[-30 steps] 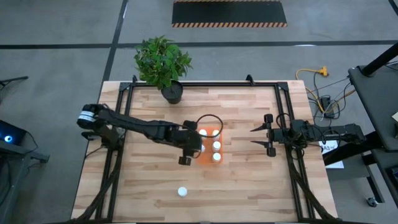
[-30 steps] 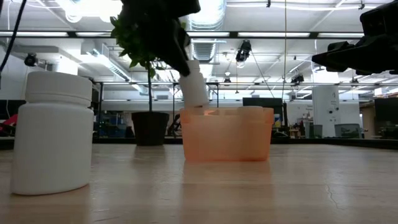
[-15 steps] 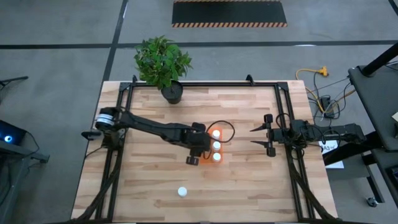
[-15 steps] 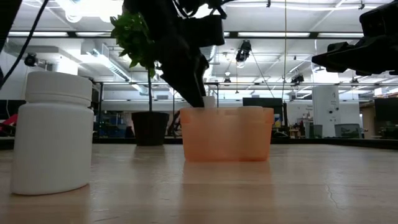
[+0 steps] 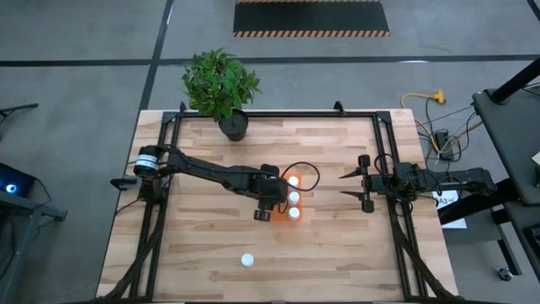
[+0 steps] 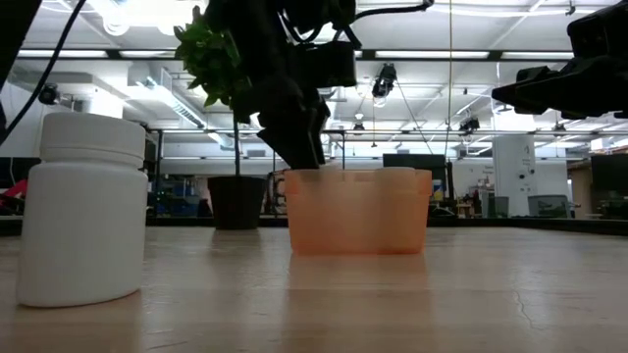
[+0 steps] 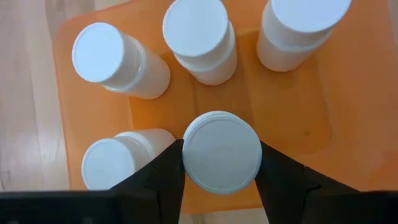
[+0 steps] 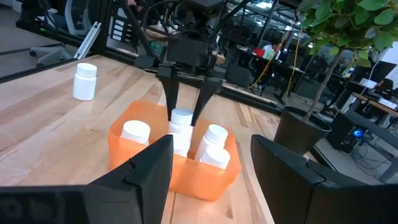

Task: Pick and place pill bottles into a basket
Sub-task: Put the white pill bottle into the orange bin

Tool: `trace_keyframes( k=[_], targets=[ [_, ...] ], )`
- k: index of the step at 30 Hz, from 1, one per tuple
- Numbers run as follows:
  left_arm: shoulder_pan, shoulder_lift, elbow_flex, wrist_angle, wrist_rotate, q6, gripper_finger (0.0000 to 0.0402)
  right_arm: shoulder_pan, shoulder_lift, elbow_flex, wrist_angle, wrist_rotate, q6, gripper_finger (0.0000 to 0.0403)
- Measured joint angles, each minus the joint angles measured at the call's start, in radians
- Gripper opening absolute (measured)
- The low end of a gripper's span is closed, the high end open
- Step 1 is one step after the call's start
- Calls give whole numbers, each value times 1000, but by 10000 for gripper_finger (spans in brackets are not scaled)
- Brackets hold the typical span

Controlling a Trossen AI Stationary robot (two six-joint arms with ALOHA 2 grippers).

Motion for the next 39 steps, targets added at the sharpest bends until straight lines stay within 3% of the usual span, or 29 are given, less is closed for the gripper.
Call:
trace_keyframes(
  k=[7, 27, 34, 39],
  targets=[
    [0, -1, 0, -3, -1, 0, 205, 0, 0, 0, 0, 0, 0, 206],
    [-20, -49, 81, -84, 2, -20, 213, 0, 1, 0, 0, 0, 0, 206],
    [-73, -55, 79, -84, 199, -27, 213, 0, 1, 0, 0, 0, 0, 206],
    [-157, -55, 79, -83, 234, -52, 213, 0, 1, 0, 0, 0, 0, 206]
  ],
)
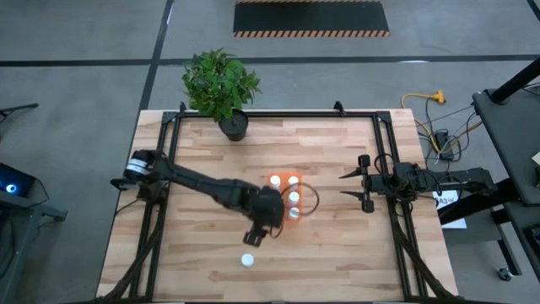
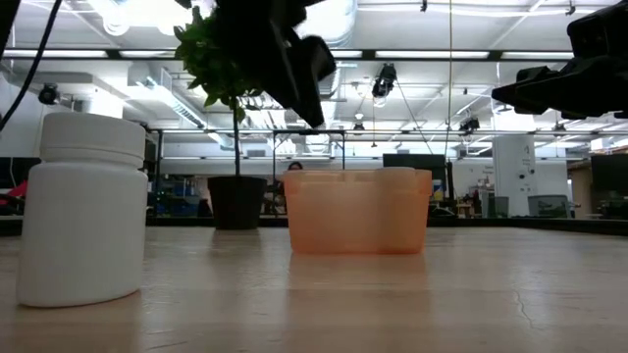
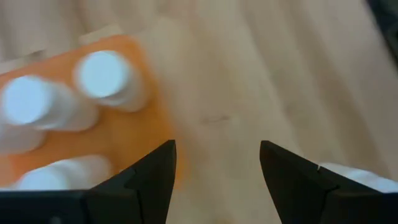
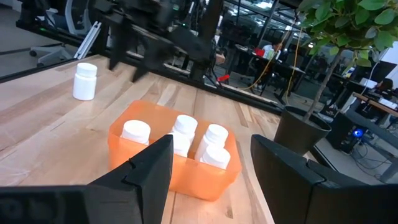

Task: Pick and place pill bottles into a basket
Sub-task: Put the white pill bottle into the orange bin

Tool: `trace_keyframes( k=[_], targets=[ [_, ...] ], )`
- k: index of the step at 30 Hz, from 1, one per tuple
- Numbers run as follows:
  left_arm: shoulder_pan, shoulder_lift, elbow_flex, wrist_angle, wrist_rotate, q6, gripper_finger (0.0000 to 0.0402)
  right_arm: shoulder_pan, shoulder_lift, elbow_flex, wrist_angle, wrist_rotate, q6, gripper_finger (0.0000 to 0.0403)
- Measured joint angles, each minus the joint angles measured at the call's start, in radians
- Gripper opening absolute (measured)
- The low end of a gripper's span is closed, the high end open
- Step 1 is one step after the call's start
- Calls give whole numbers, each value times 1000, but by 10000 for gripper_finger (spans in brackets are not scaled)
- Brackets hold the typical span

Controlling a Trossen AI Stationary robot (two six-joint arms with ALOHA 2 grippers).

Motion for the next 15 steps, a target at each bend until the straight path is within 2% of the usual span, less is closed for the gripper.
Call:
trace_keyframes(
  k=[8, 15],
  targets=[
    [-148, 0, -2, 1, 0, -10, 213, 0, 0, 0, 0, 0, 0, 206],
    [-216, 0, -16, -14, -21, -107, 213, 0, 0, 0, 0, 0, 0, 206]
  ],
)
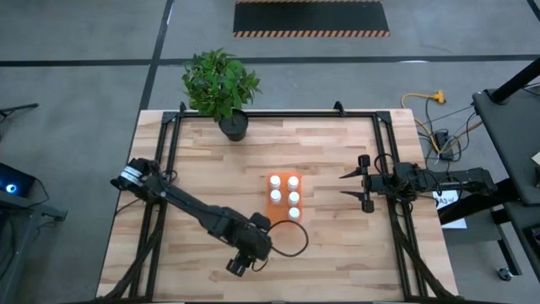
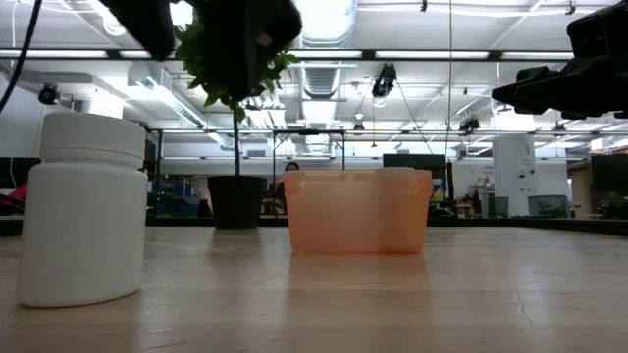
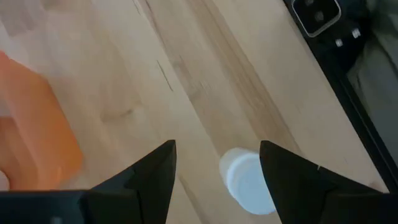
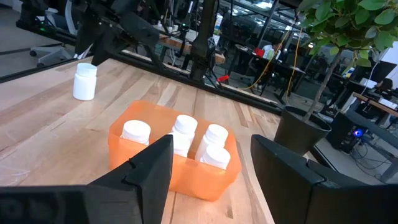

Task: Pick and place pill bottles into a basket
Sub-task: Put the white pill bottle into the orange bin

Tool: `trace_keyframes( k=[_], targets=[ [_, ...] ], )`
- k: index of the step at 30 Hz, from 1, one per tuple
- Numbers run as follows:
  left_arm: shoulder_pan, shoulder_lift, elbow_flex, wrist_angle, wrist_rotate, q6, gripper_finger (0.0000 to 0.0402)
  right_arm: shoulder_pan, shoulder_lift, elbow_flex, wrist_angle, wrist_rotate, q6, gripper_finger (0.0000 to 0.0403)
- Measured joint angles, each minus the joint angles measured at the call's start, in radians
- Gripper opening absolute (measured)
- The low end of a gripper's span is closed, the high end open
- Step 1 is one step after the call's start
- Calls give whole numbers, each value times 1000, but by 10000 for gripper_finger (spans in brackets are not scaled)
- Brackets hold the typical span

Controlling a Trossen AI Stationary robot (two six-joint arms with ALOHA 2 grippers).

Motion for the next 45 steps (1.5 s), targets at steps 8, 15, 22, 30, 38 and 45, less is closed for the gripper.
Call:
trace_keyframes(
  k=[8, 15, 22, 30, 38, 45],
  targets=[
    [-42, 0, -13, -11, -2, -76, 213, 0, 0, 0, 0, 0, 0, 206],
    [-84, 0, -13, -12, -2, -82, 213, 0, 0, 0, 0, 0, 0, 206],
    [-95, 0, -26, -12, -73, -91, 213, 0, 0, 0, 0, 0, 0, 206],
    [-97, 0, -32, -11, -83, -105, 213, 0, 0, 0, 0, 0, 0, 206],
    [-105, 0, -66, 6, -80, -106, 213, 0, 0, 0, 0, 0, 0, 206],
    [-106, 0, -96, 42, -80, -107, 213, 0, 0, 0, 0, 0, 0, 206]
  ],
)
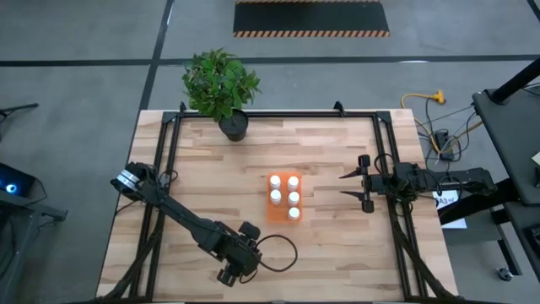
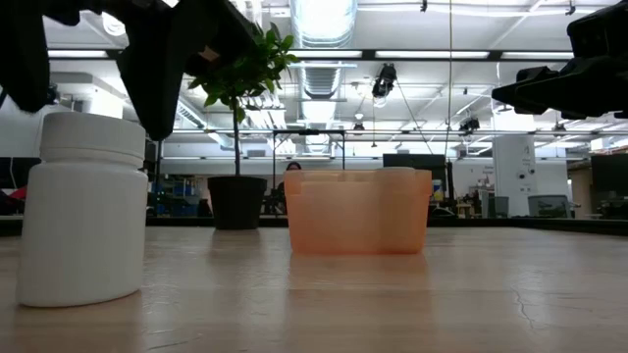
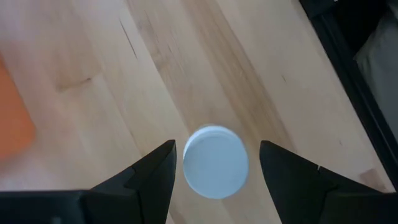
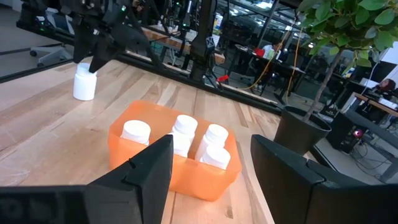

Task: Pick and place pill bottles into a basket
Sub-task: Put the white pill bottle into the orange bin

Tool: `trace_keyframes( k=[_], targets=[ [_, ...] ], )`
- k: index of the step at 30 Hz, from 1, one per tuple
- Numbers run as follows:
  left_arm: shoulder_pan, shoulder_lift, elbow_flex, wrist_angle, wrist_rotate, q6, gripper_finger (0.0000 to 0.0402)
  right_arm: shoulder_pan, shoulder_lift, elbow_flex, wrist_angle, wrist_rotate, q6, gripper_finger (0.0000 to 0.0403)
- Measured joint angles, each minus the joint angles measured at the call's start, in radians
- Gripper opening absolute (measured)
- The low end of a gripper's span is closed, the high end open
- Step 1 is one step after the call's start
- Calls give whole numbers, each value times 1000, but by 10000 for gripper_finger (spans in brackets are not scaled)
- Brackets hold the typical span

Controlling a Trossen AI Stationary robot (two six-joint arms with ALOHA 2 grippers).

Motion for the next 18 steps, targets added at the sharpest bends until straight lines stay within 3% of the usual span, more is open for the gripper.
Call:
trace_keyframes(
  k=[18],
  targets=[
    [0, 10, -53, 67, -2, -23, 213, 0, 0, 0, 0, 0, 0, 206]
  ],
)
